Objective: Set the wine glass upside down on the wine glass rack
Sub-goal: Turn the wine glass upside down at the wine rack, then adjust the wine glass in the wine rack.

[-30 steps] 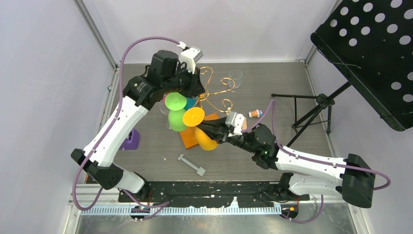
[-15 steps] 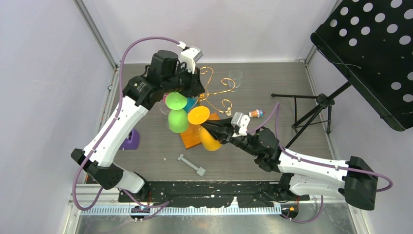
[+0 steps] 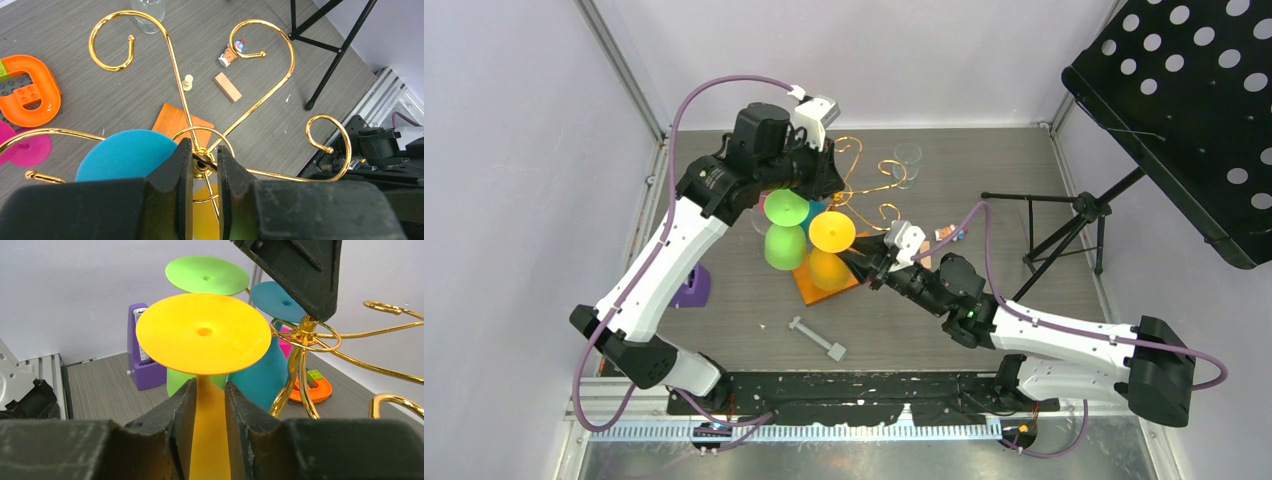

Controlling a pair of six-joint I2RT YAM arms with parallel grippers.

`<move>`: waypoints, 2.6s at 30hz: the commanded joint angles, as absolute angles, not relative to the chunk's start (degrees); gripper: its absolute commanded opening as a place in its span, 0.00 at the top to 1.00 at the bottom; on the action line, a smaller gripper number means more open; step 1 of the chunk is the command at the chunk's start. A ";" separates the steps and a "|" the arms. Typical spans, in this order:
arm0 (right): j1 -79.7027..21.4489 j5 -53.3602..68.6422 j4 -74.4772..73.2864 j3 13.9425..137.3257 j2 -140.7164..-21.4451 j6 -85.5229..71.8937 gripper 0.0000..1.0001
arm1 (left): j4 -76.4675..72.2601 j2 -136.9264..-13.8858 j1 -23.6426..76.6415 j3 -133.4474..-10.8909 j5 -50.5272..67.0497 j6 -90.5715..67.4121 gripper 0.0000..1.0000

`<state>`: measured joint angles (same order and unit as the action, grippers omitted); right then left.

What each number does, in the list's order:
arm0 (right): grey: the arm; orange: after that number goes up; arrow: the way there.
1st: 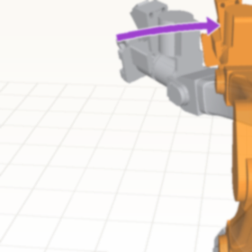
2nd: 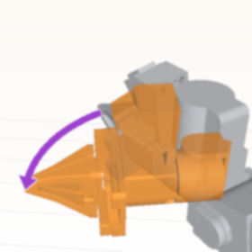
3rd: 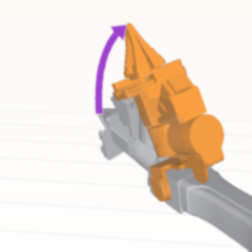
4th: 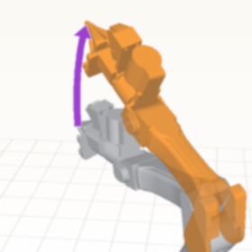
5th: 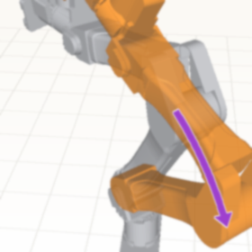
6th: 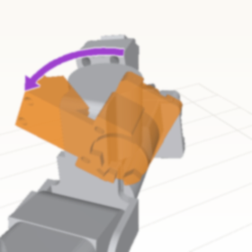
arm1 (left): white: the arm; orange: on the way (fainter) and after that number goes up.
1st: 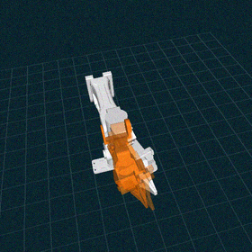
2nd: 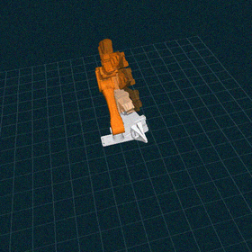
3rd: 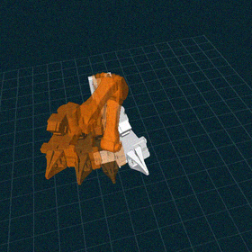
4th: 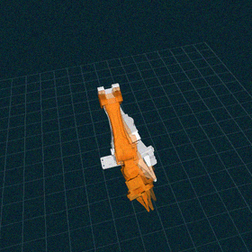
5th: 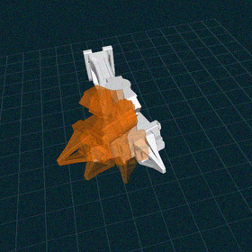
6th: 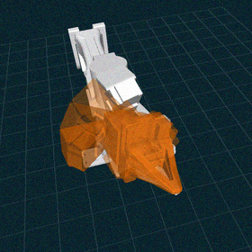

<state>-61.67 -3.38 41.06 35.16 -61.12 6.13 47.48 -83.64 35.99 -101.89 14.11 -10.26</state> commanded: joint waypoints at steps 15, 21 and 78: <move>-61.91 -5.25 34.34 30.28 -43.13 10.58 0.42 | 51.04 -84.55 36.14 -110.72 13.42 -10.70 0.59; -61.96 -7.75 30.93 28.72 -39.29 10.75 0.42 | 49.76 -83.39 35.96 -114.41 11.91 -10.74 0.54; -60.46 -30.07 -36.42 96.80 -67.06 -8.92 0.40 | 32.98 -66.23 4.92 -72.15 7.84 -25.38 0.42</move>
